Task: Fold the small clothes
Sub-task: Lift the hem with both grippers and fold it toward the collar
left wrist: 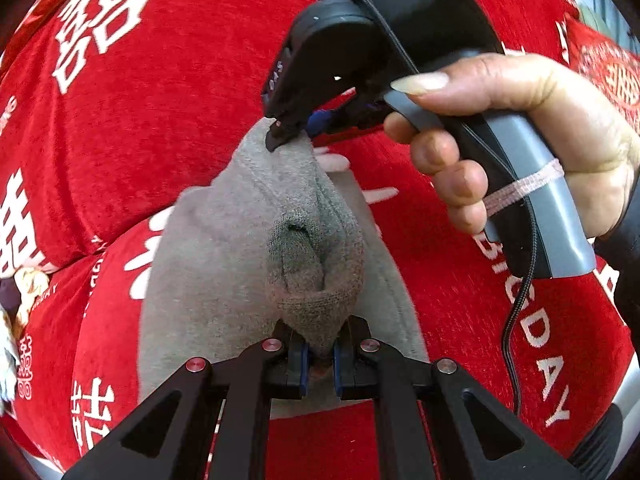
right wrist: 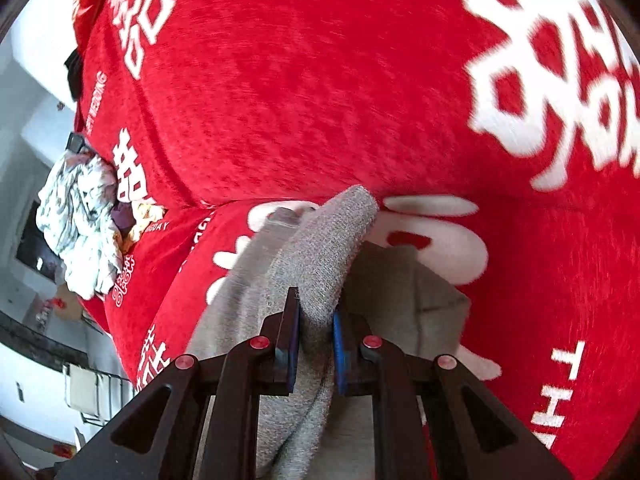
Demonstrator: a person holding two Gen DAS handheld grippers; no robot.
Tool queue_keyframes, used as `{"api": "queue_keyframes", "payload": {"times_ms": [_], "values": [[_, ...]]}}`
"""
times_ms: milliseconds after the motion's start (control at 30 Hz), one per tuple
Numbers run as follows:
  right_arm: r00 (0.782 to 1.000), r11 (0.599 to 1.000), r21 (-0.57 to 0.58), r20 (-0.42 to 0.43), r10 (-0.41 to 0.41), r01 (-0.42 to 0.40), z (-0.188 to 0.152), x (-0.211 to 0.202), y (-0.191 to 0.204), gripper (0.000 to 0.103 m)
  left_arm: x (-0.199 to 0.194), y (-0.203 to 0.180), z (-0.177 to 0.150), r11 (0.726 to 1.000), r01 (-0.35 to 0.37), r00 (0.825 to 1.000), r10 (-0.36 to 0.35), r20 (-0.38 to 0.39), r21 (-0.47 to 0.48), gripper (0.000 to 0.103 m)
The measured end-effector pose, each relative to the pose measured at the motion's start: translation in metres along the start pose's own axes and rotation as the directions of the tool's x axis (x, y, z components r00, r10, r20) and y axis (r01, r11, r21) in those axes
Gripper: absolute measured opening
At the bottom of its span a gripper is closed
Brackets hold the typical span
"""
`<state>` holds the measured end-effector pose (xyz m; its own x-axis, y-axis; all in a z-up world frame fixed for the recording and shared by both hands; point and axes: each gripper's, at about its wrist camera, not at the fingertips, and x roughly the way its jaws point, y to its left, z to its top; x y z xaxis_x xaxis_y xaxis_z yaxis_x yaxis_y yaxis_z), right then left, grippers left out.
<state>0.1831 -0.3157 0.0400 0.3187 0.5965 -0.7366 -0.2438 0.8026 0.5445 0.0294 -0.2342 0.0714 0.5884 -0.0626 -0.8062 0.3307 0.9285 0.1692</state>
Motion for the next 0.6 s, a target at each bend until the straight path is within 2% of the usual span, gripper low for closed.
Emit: {"api": "queue_keyframes", "payload": {"times_ms": [167, 300, 533, 600], "values": [[1.000, 0.999, 0.044, -0.002, -0.003, 0.003, -0.012, 0.004, -0.029, 0.015, 0.019, -0.021, -0.004, 0.999, -0.006, 0.999, 0.007, -0.040, 0.041, 0.009], [1.000, 0.997, 0.072, -0.010, -0.017, 0.018, -0.021, 0.014, -0.046, 0.015, 0.025, -0.029, -0.009, 0.997, -0.032, 0.999, 0.035, -0.034, 0.067, 0.009], [0.999, 0.995, 0.093, 0.015, -0.028, 0.027, -0.024, 0.015, -0.047, 0.015, 0.025, -0.032, -0.007, 0.996, -0.043, 0.998, 0.045, -0.033, 0.072, 0.010], [0.998, 0.994, 0.094, 0.031, -0.060, 0.057, -0.022, 0.011, -0.047, 0.013, 0.025, -0.031, -0.006, 0.997, -0.040, 0.998, 0.042, -0.037, 0.071, 0.010]]}}
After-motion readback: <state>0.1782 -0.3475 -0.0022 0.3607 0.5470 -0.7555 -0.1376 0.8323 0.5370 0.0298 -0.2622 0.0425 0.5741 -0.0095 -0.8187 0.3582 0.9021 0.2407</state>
